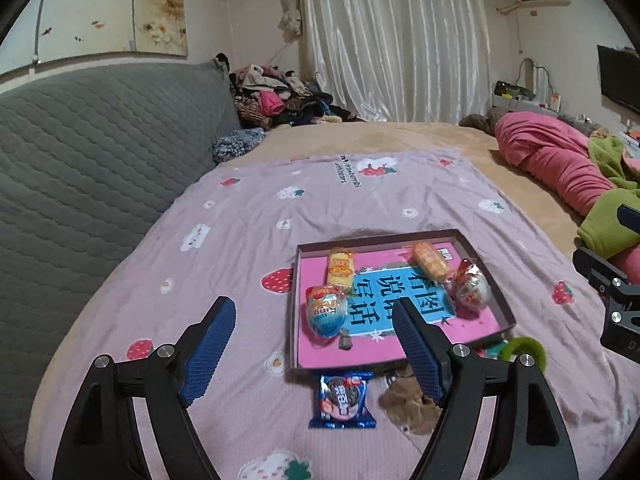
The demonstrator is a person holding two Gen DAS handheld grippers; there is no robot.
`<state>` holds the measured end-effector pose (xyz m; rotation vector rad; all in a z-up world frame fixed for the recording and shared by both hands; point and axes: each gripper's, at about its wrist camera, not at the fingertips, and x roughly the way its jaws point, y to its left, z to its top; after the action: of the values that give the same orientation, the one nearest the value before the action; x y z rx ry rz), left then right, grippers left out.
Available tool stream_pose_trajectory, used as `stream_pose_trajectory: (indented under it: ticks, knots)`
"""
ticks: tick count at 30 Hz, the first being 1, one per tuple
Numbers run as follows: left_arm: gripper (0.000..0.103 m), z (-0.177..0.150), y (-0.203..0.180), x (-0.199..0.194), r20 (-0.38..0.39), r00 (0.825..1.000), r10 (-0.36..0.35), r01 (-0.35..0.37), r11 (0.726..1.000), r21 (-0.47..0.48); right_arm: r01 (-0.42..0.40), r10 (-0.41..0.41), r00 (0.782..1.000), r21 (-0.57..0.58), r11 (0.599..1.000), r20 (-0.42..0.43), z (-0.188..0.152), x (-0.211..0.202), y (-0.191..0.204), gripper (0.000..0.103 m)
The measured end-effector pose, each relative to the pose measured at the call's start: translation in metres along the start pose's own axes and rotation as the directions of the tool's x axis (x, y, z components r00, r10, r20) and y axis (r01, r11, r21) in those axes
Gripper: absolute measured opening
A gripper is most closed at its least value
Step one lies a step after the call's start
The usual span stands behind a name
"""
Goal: Organize objects
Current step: 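Withdraw both open tools from the tray toward the walnut and green ring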
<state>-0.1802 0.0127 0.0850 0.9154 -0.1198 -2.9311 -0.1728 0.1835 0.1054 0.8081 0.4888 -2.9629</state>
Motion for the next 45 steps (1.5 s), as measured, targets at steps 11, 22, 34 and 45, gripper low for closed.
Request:
stream_pose_trajectory:
  ticks: [11,22,34,45]
  knots:
    - [0.083,-0.002,0.006,-0.054,0.000,1.000,-0.030,0.030,0.999,-0.020,-0.015,0.015,1.000,-0.019,1.000,-0.009,-0.018,-0.054,-0.006,0.088]
    - [0.084,-0.019,0.002,-0.079,-0.044,0.998,-0.040,0.040,0.999,0.002,-0.033,0.032,0.999,-0.015,0.999,-0.028,-0.034,-0.084,-0.006,0.088]
    - [0.090,-0.051,0.001,-0.087,-0.105,0.993,-0.048,0.049,0.999,0.007,-0.033,0.031,0.998,-0.018,0.999,-0.061,-0.054,-0.097,-0.005,0.089]
    - [0.090,-0.081,-0.008,-0.090,-0.144,0.989,-0.040,0.044,0.999,0.023,-0.038,0.036,0.994,-0.013,0.999,-0.102,-0.078,-0.099,-0.005,0.089]
